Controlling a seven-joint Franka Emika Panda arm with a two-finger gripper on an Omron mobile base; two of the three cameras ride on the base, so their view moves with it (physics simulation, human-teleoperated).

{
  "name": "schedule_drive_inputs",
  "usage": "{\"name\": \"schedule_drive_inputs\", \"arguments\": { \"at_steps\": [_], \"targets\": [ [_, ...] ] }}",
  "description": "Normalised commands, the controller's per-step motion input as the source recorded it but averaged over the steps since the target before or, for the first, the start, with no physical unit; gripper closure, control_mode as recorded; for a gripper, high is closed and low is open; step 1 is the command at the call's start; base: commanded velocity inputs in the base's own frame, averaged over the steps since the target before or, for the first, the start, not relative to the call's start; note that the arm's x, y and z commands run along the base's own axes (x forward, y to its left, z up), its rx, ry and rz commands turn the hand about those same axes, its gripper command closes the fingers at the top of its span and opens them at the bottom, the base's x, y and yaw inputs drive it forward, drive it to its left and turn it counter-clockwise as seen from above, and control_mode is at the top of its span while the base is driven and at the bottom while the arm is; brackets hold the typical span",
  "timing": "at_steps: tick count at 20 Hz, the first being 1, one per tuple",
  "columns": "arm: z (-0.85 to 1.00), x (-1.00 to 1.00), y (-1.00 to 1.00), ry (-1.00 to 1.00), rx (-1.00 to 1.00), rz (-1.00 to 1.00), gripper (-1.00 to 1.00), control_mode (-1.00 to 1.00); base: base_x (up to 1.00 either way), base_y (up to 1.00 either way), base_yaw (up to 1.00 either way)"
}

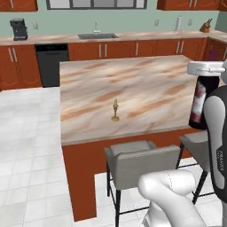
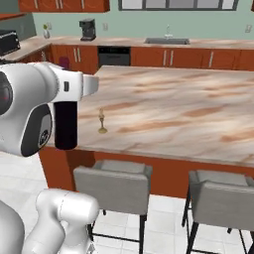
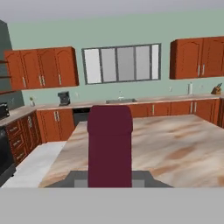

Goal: Get the candle and the wine from the cabinet and move them to the dining counter.

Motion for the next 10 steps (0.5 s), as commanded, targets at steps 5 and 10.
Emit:
{"name": "schedule_drive_inputs", "arguments": {
  "at_steps": [5, 10],
  "targets": [
    [0.00, 0.00, 0.00, 0.00, 0.00, 0.00, 1.00, 1.00, 0.49, -0.67, -0.27],
    [0.00, 0.00, 0.00, 0.00, 0.00, 0.00, 1.00, 1.00, 0.25, -0.34, -0.21]
  ]
}}
